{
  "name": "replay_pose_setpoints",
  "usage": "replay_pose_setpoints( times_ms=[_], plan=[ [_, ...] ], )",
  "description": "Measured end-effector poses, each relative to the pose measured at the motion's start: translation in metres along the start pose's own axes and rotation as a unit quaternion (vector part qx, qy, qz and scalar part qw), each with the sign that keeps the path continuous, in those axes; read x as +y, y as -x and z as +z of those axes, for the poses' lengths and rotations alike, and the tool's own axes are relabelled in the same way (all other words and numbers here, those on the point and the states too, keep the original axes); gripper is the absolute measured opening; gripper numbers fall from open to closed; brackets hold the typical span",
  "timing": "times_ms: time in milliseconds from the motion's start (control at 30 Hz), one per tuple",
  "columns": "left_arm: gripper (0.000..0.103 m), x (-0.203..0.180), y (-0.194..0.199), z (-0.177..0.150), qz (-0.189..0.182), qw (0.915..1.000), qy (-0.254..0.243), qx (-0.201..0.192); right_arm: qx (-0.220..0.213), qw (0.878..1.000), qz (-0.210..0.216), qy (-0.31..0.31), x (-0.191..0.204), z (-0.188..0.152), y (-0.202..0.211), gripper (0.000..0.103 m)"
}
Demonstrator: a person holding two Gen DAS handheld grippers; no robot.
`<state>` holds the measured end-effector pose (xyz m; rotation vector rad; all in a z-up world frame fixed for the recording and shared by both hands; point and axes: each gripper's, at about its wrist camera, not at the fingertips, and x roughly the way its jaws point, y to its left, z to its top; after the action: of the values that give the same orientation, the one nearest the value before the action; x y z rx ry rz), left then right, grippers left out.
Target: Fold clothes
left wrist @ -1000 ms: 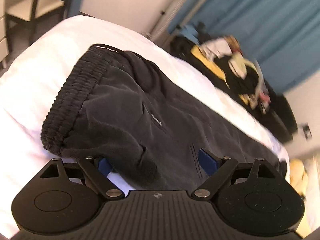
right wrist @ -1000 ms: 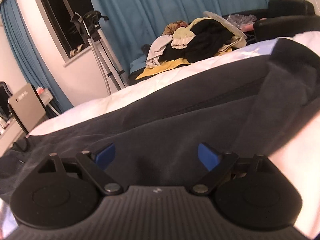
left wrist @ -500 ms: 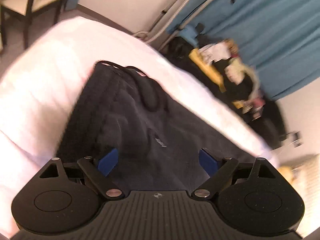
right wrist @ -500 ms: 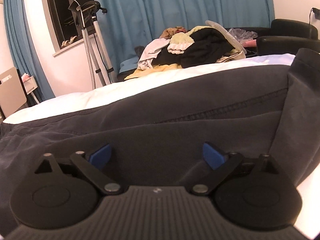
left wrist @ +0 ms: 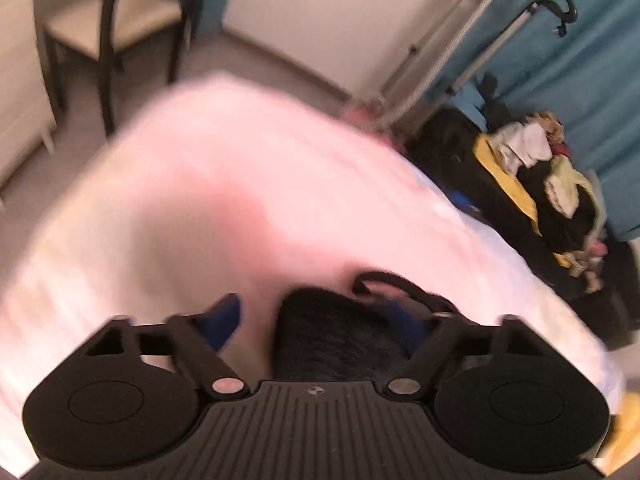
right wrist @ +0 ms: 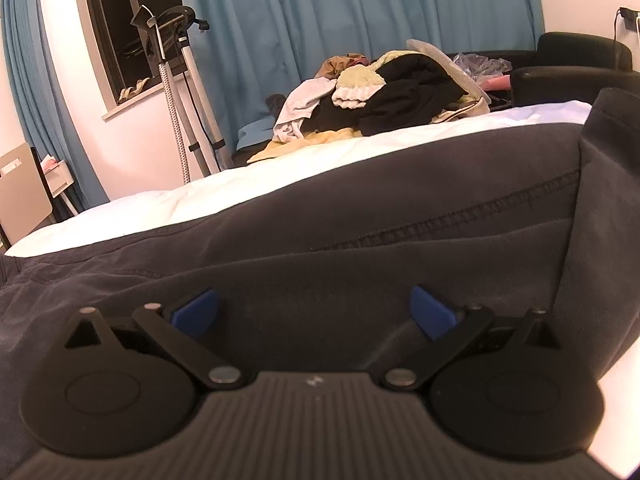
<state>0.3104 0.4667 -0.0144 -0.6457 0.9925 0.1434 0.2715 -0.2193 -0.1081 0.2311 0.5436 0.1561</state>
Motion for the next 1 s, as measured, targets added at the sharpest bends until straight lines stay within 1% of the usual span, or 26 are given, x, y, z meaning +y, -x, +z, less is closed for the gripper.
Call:
replay_pose_setpoints(
  times_ms=[67,100,133,200,233,300,367,433,467,500,533,600,700,767,833,900,933,1000],
  plan=[
    [0.065,-0.013,-0.002,-0.001,-0.023,0.9992,-0.031,0.013,0.001,1.000,-0.002,0.002,0.001,0.001,-0.002,0.103],
    [0.057,-0.017,-0.002,-0.002,-0.036,0.9982,-0.040,0.024,0.002,1.000,-0.002,0.002,0.001,0.001,-0.002,0.103],
    [0.051,-0.019,-0.001,-0.003,-0.053,0.9972,-0.042,0.032,0.002,1.000,-0.003,0.002,0.001,0.001,-0.003,0.103],
    [0.051,-0.020,-0.001,-0.006,-0.090,0.9946,-0.037,0.036,0.003,1.000,-0.004,0.004,0.002,0.001,-0.004,0.103],
    [0.053,-0.020,-0.002,-0.007,-0.096,0.9943,-0.029,0.036,0.003,1.000,-0.005,0.007,0.003,0.001,-0.004,0.103],
    [0.053,-0.014,-0.013,-0.010,-0.065,0.9975,0.010,0.026,0.004,1.000,-0.003,0.004,0.002,0.002,-0.003,0.103],
    [0.052,-0.018,-0.017,-0.016,-0.034,0.9989,0.029,-0.012,0.005,1.000,-0.001,0.003,0.003,0.002,-0.002,0.103],
    [0.033,-0.028,-0.010,-0.025,-0.016,0.9981,0.028,-0.053,0.007,1.000,0.001,0.002,0.003,0.002,-0.001,0.103],
    [0.029,-0.034,-0.005,-0.029,-0.009,0.9972,0.029,-0.069,0.006,1.000,0.003,0.001,0.002,0.002,0.001,0.103],
    [0.022,-0.039,0.004,-0.034,-0.006,0.9963,0.031,-0.080,0.005,1.000,0.006,0.001,0.002,0.002,0.003,0.103],
    [0.020,-0.047,0.018,-0.041,-0.008,0.9951,0.031,-0.093,0.004,1.000,0.009,0.000,0.002,0.002,0.005,0.103],
    [0.018,-0.065,0.052,-0.058,-0.020,0.9928,0.010,-0.118,0.001,1.000,0.019,-0.006,0.000,0.002,0.012,0.103],
    [0.015,-0.092,0.104,-0.097,-0.045,0.9890,-0.021,-0.140,-0.008,0.999,0.037,-0.015,-0.002,0.004,0.025,0.103],
    [0.015,-0.109,0.144,-0.134,-0.065,0.9853,-0.049,-0.150,-0.020,0.998,0.050,-0.015,-0.002,0.006,0.037,0.103],
    [0.015,-0.121,0.182,-0.180,-0.089,0.9806,-0.078,-0.156,-0.037,0.997,0.065,-0.007,0.000,0.008,0.053,0.103],
    [0.015,-0.122,0.214,-0.232,-0.114,0.9760,-0.101,-0.156,-0.052,0.995,0.080,0.000,0.001,0.009,0.071,0.103],
    [0.015,-0.121,0.225,-0.258,-0.122,0.9743,-0.109,-0.155,-0.059,0.994,0.089,0.003,0.001,0.009,0.081,0.103],
    [0.015,-0.111,0.234,-0.309,-0.133,0.9742,-0.115,-0.142,-0.071,0.992,0.108,0.010,0.002,0.009,0.102,0.103]
  ],
)
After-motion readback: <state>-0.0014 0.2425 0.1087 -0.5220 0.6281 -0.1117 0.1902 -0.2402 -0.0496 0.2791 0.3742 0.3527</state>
